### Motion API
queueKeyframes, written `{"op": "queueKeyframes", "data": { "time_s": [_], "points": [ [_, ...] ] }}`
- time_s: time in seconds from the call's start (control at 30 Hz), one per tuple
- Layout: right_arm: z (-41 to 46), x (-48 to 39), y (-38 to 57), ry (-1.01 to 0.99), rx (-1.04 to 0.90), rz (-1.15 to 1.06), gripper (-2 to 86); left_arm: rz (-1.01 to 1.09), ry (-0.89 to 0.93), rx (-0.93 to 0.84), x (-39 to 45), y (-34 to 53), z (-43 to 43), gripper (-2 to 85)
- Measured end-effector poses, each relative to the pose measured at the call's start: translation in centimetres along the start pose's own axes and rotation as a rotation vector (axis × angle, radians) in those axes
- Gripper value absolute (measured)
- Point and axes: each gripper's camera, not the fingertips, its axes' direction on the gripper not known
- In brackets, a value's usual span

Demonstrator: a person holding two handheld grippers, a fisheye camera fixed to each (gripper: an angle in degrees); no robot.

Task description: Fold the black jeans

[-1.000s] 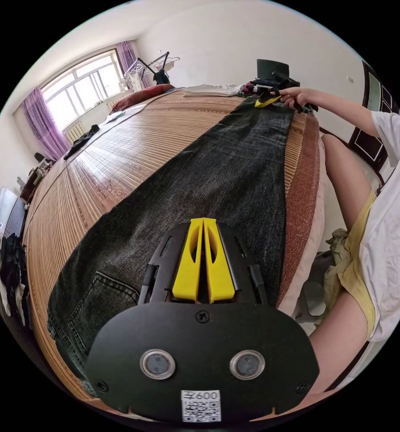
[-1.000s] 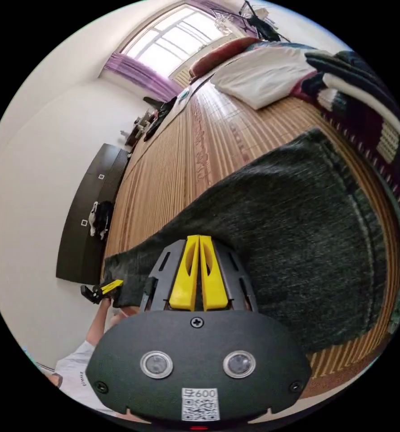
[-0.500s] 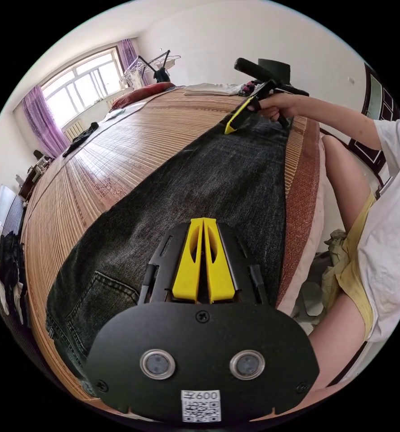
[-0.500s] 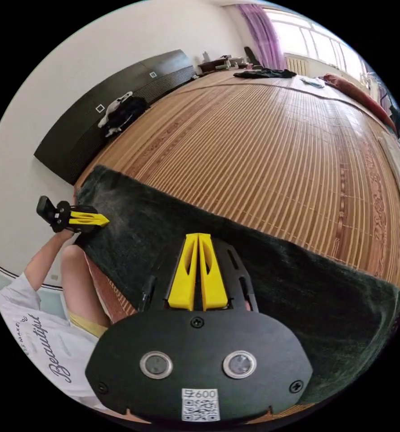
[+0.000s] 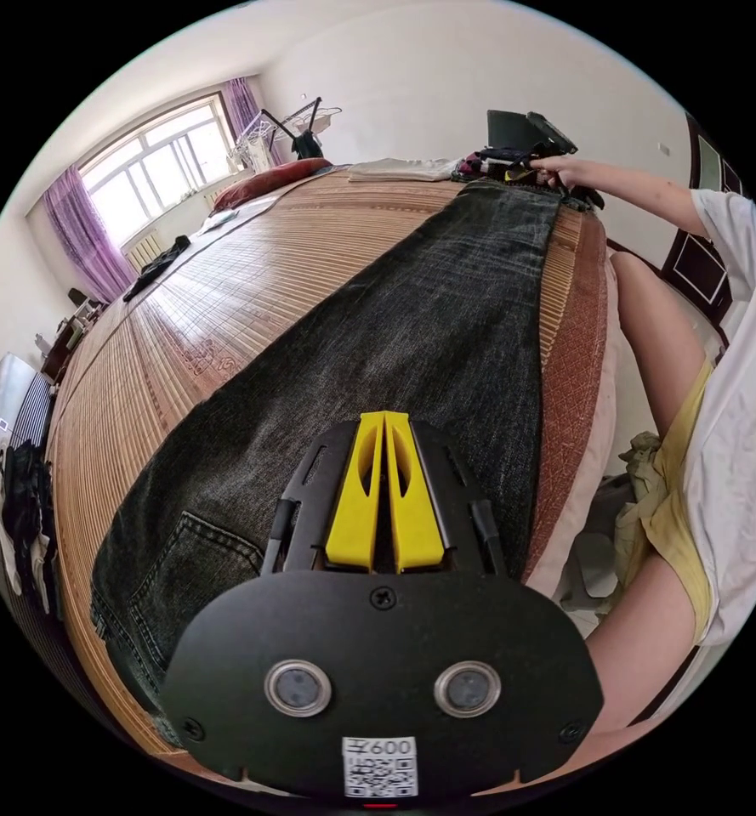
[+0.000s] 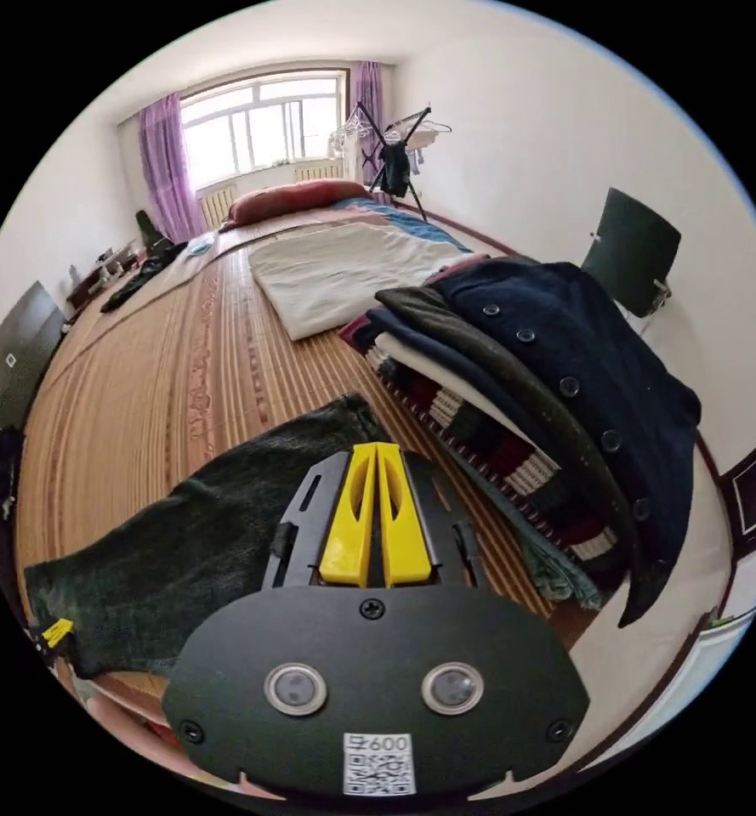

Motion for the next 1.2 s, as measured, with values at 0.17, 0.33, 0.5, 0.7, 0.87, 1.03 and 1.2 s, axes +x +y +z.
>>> {"op": "queueKeyframes", "data": {
  "time_s": [0.17, 0.33, 0.5, 0.7, 0.87, 1.03, 1.2],
  "points": [
    [2.0, -3.3, 3.5, -0.278, -0.212, -0.113, -0.8, 0.01, -0.02, -0.005, 1.8, 0.2, 2.6, 0.1],
    [-3.5, -7.0, 10.2, 0.2, 0.263, -0.071, -0.8, 0.015, -0.099, -0.095, 5.1, -1.1, 5.8, 0.0],
    [-6.9, -16.0, 19.8, -0.185, 0.103, -0.572, -0.8, 0.028, -0.26, -0.279, 11.4, -5.7, 7.0, 0.1],
    [-4.7, -20.4, 28.2, -0.406, -0.1, -0.505, -0.9, -0.18, -0.208, -0.02, 21.5, -5.0, 11.8, 0.1],
    [-7.2, -21.7, 29.1, -0.299, -0.074, -0.485, -0.9, -0.242, -0.305, 0.041, 24.8, -1.6, 17.0, 0.1],
    [-7.4, -22.6, 32.1, -0.106, -0.03, -0.59, -0.9, -0.237, -0.313, 0.081, 26.2, 0.7, 20.1, 0.1],
    [-8.3, -22.5, 34.3, 0.033, 0.092, -0.515, -0.9, -0.242, -0.338, 0.134, 27.9, 3.2, 23.5, 0.6]
  ]
}}
